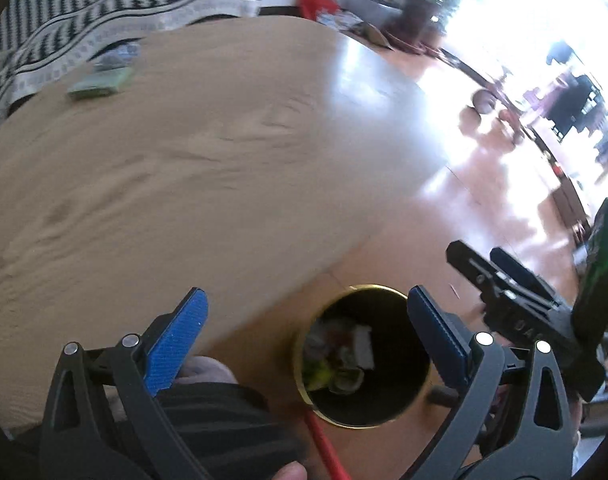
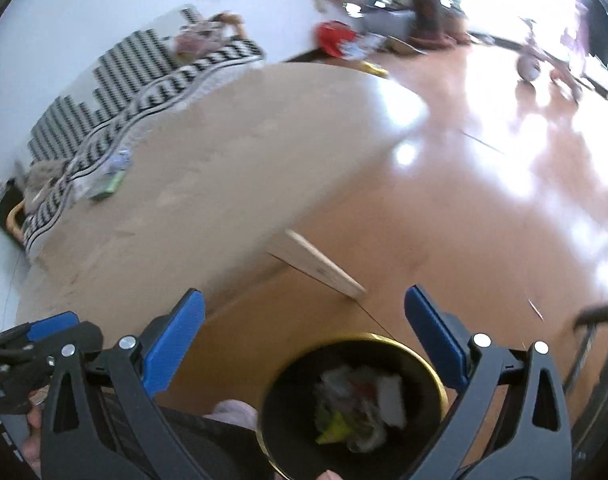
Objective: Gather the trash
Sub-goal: 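Move both open tools back over the table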
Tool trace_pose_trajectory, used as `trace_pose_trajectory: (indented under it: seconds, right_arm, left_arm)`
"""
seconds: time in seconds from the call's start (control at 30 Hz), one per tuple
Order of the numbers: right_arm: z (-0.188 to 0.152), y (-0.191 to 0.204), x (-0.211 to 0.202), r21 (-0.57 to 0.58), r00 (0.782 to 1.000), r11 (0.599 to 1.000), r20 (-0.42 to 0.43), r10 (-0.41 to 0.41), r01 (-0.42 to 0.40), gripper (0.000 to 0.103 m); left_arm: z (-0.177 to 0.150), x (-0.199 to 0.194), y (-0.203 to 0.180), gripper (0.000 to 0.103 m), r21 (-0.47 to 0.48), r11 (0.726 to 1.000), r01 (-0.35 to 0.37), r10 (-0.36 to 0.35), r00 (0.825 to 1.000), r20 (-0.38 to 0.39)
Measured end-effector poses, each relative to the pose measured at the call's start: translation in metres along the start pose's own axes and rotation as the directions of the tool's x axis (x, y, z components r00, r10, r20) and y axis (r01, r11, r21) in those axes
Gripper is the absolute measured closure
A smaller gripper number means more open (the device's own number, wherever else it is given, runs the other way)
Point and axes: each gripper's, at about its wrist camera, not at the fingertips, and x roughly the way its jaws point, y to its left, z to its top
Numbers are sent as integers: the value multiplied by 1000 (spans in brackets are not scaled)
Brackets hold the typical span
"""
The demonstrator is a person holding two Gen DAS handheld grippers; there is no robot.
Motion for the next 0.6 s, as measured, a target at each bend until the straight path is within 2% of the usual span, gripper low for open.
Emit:
trace_pose_trajectory:
  seconds: [0.13, 0.3, 0.4, 0.6]
  right_arm:
    - [24, 56, 24, -76, 997, 994, -23, 77, -78, 6]
    - [48, 136, 57, -206, 986, 965, -61, 153, -163, 6]
    - [67, 183, 75, -288, 983, 940, -66, 173, -184, 6]
    - [105, 232, 98, -336, 979, 920, -40, 199, -200, 6]
  left_arm:
    - [10, -10, 48, 6, -35, 998, -54, 55, 999, 3]
    - [25, -13, 115, 6, -104, 988, -114, 114, 993, -5]
    - [44, -8, 159, 6, -176, 975, -138, 138, 990, -14]
    - [104, 12, 221, 6, -278, 949, -152, 154, 988, -15]
